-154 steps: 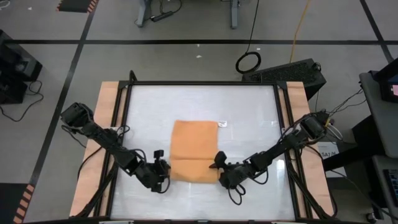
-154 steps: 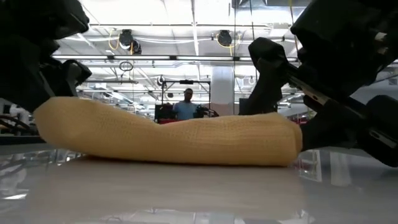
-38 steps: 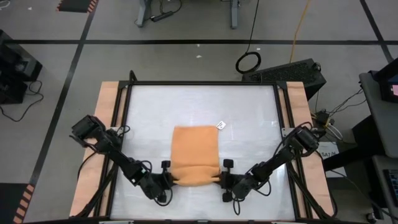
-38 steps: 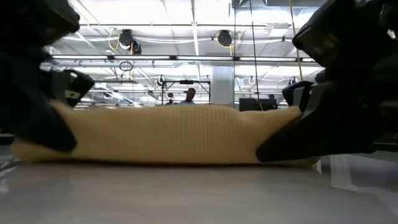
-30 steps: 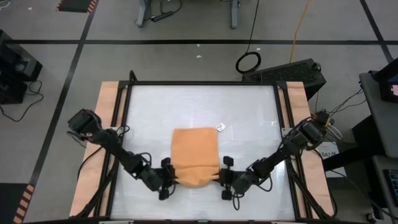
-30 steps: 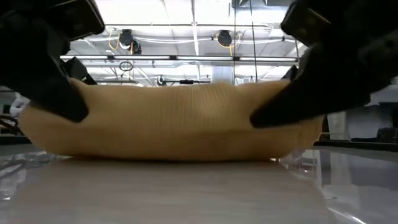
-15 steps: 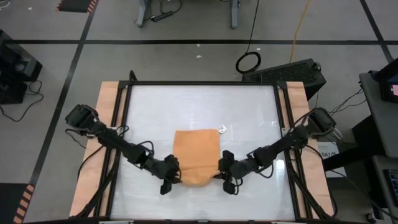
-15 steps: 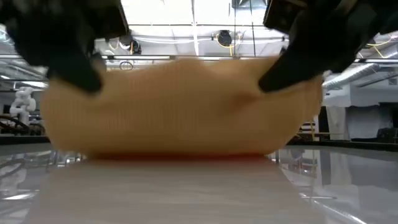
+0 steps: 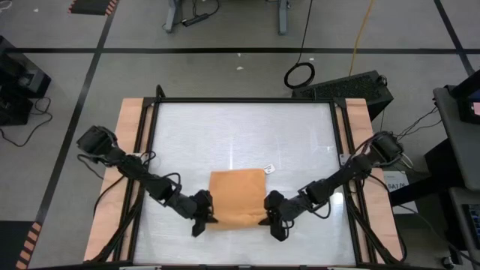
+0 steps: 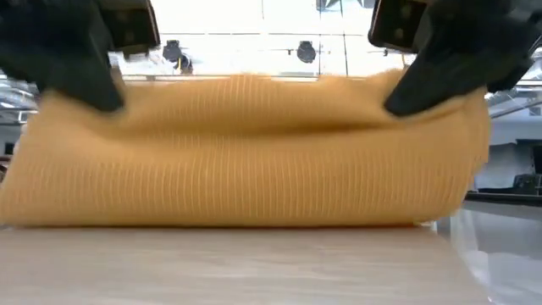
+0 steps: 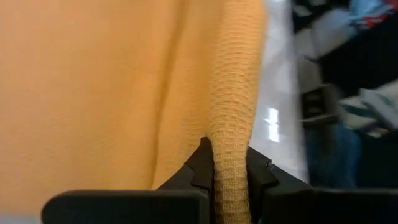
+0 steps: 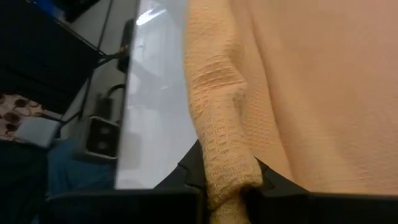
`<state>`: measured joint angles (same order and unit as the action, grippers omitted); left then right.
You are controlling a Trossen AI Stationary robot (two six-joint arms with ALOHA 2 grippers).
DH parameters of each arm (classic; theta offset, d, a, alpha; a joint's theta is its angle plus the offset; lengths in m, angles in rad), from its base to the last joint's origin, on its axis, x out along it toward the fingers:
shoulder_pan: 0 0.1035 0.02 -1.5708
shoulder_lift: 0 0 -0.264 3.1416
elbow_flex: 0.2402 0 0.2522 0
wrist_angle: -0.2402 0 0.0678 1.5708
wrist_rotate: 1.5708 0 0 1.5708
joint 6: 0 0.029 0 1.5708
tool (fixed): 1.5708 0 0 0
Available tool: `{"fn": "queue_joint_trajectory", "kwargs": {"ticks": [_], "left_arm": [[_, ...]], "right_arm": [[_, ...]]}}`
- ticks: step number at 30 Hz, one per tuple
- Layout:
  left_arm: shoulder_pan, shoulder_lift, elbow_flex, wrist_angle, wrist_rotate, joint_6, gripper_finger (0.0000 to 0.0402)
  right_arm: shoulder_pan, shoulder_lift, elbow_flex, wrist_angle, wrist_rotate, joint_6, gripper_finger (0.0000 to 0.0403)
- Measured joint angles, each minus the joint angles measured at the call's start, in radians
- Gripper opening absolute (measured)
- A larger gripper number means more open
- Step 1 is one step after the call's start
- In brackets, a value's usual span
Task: Roll towel into tight, uniform cylinder
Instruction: Roll the yellow towel
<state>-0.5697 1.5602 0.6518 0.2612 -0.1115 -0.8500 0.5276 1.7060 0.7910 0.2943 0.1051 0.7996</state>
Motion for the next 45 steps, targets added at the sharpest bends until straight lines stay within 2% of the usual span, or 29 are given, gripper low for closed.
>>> {"fn": "queue_joint_trajectory", "kwargs": {"ticks": [10,16,21,26,29,32,36,40,45], "left_arm": [[0.05,0.058,-0.034,-0.017,0.015,-0.027,0.0037],[0.06,0.063,-0.035,-0.022,0.026,-0.04,0.0037],[0.074,0.063,-0.034,-0.089,0.025,-0.088,0.0037],[0.081,0.062,-0.034,-0.087,0.026,-0.087,0.0038],[0.085,0.062,-0.034,-0.088,0.026,-0.088,0.0038],[0.088,0.062,-0.035,-0.09,0.027,-0.088,0.0038],[0.094,0.062,-0.035,-0.09,0.032,-0.088,0.0038],[0.098,0.062,-0.035,-0.089,0.033,-0.088,0.0038],[0.098,0.063,-0.035,-0.088,0.032,-0.1,0.0038]], "right_arm": [[-0.064,0.111,0.0,0.006,-0.053,0.06,0.0029],[-0.077,0.12,-0.001,0.02,-0.063,0.055,0.0045],[-0.097,0.117,-0.001,0.021,-0.071,0.057,0.0077],[-0.108,0.091,-0.002,-0.015,-0.105,0.021,0.012],[-0.111,0.036,-0.003,-0.101,-0.09,-0.003,0.0149],[-0.111,-0.043,-0.003,-0.245,-0.022,-0.027,0.0179],[-0.109,-0.151,-0.003,-0.354,0.05,-0.16,0.0215],[-0.061,-0.194,-0.003,-0.268,0.104,-0.418,0.0226],[-0.019,-0.142,-0.003,-0.128,0.176,-0.626,0.0207]]}}
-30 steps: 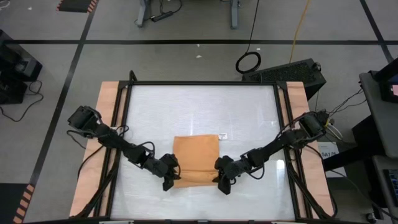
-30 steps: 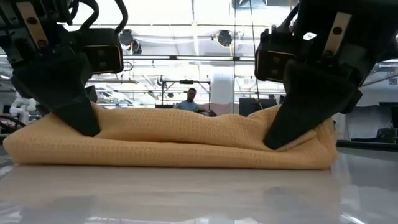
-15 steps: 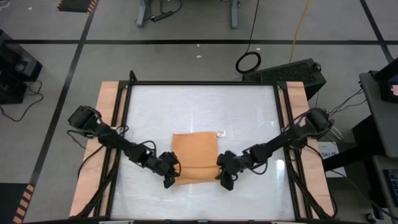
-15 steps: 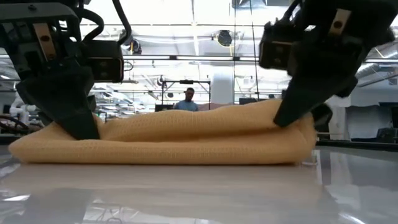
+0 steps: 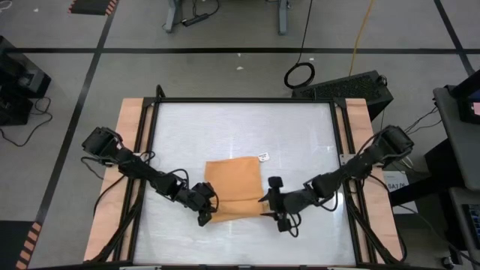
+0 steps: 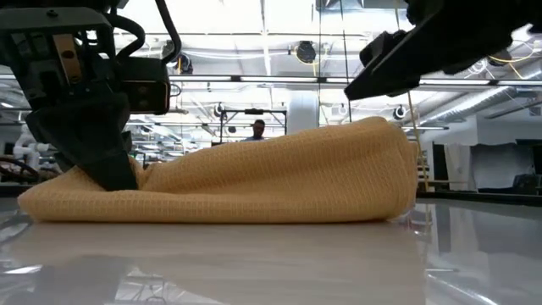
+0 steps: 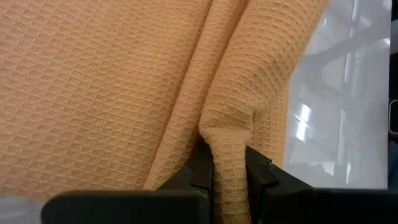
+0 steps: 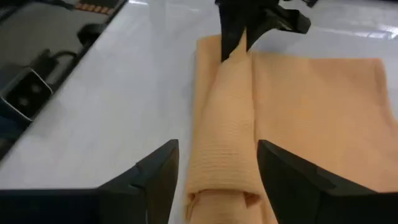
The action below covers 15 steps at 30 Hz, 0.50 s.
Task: Roll towel into tight, uniform cylinder
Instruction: Roll the yellow towel
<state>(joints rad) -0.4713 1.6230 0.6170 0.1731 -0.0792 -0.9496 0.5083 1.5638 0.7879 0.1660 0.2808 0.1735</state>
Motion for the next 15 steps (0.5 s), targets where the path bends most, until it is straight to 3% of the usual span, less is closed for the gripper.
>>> {"fn": "queue_joint_trajectory", "kwargs": {"ticks": [7,15], "left_arm": [[0.0,0.0,0.0,0.001,0.0,-0.013,0.0038],[0.0,0.0,0.0,0.002,0.0,-0.013,0.0038]], "right_arm": [[0.024,0.097,0.001,0.131,0.0,-0.085,0.018],[-0.023,0.184,0.001,0.21,0.085,-0.107,0.0057]]}}
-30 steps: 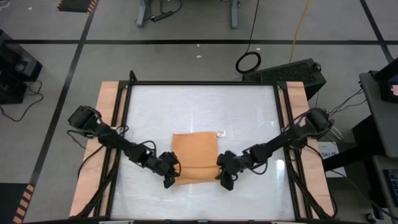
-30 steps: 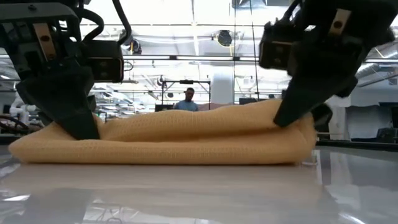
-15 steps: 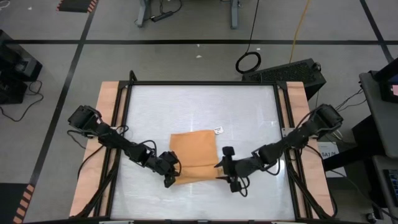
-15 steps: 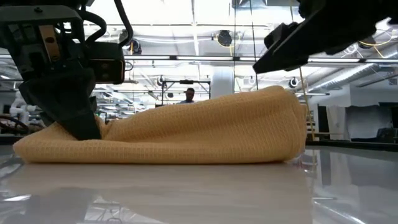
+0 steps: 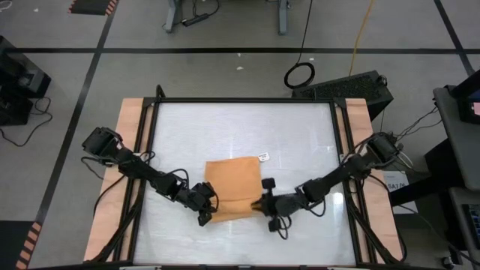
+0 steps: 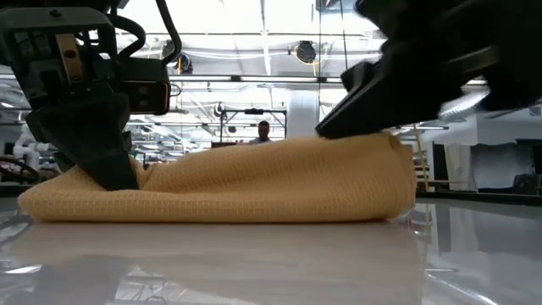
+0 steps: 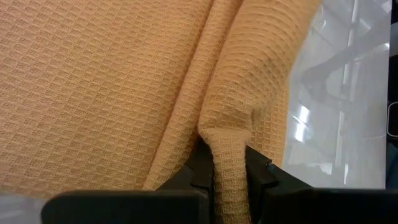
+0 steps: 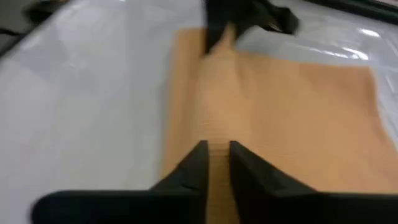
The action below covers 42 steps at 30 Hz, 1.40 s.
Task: Roll towel into tight, uniform cylinder
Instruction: Roll the yellow towel
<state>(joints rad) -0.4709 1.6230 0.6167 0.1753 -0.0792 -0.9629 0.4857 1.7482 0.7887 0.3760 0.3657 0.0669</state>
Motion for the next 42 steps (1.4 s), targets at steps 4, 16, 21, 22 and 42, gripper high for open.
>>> {"fn": "queue_joint_trajectory", "kwargs": {"ticks": [4,16,21,22,42], "left_arm": [[0.0,0.0,0.0,0.001,0.0,0.006,0.0038],[0.0,0.0,0.0,0.009,-0.061,0.03,0.0115],[0.0,-0.031,0.0,-0.015,-0.026,0.033,0.0212],[0.0,-0.046,0.0,-0.025,-0.023,0.033,0.0232],[-0.085,-0.378,-0.002,-0.411,-0.327,0.374,0.0318]], "right_arm": [[-0.052,0.015,0.0,-0.016,-0.003,0.058,0.0007],[-0.12,0.101,0.002,-0.031,-0.104,0.155,0.0003],[-0.121,0.124,0.003,-0.028,-0.103,0.158,0.0001],[-0.121,0.129,0.004,-0.027,-0.103,0.16,0.0001],[-0.119,0.126,-0.001,-0.024,-0.111,0.176,0.0]]}}
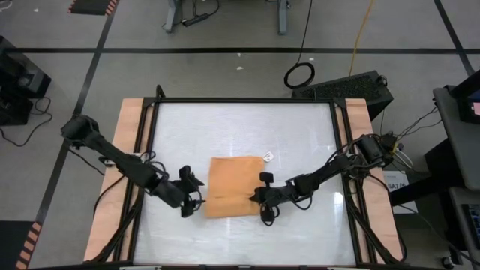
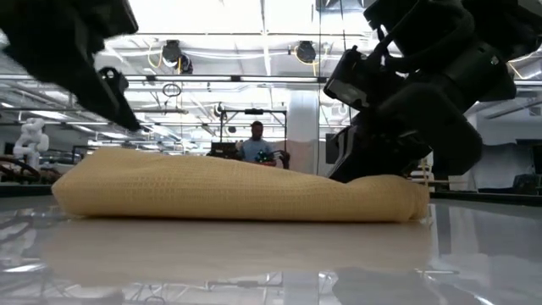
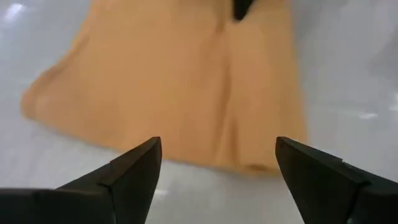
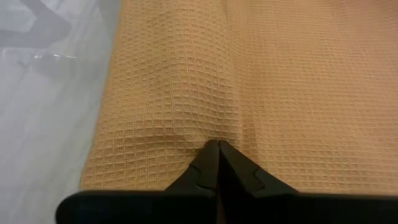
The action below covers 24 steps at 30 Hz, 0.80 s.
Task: Roll towel into tight, uniform cylinder
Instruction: Roll the yellow towel
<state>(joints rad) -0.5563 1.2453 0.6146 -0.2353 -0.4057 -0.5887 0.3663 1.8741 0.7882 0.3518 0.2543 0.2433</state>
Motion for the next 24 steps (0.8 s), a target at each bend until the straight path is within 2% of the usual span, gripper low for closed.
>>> {"fn": "queue_joint_trajectory", "kwargs": {"ticks": [6,10,17,24], "left_arm": [[0.01,0.181,-0.001,0.034,-0.039,0.034,0.0272],[0.033,0.256,-0.001,0.109,-0.083,0.062,0.0236],[0.062,0.257,-0.001,0.139,-0.105,0.082,0.0193],[0.077,0.266,-0.001,0.121,-0.109,0.05,0.0164]], "right_arm": [[0.002,-0.019,-0.001,-0.004,-0.001,-0.015,0.0],[0.002,-0.021,-0.001,-0.002,-0.002,-0.015,0.0],[0.005,-0.07,-0.001,-0.047,-0.002,0.0,0.0],[0.023,-0.225,-0.001,-0.181,0.004,0.026,0.0]]}}
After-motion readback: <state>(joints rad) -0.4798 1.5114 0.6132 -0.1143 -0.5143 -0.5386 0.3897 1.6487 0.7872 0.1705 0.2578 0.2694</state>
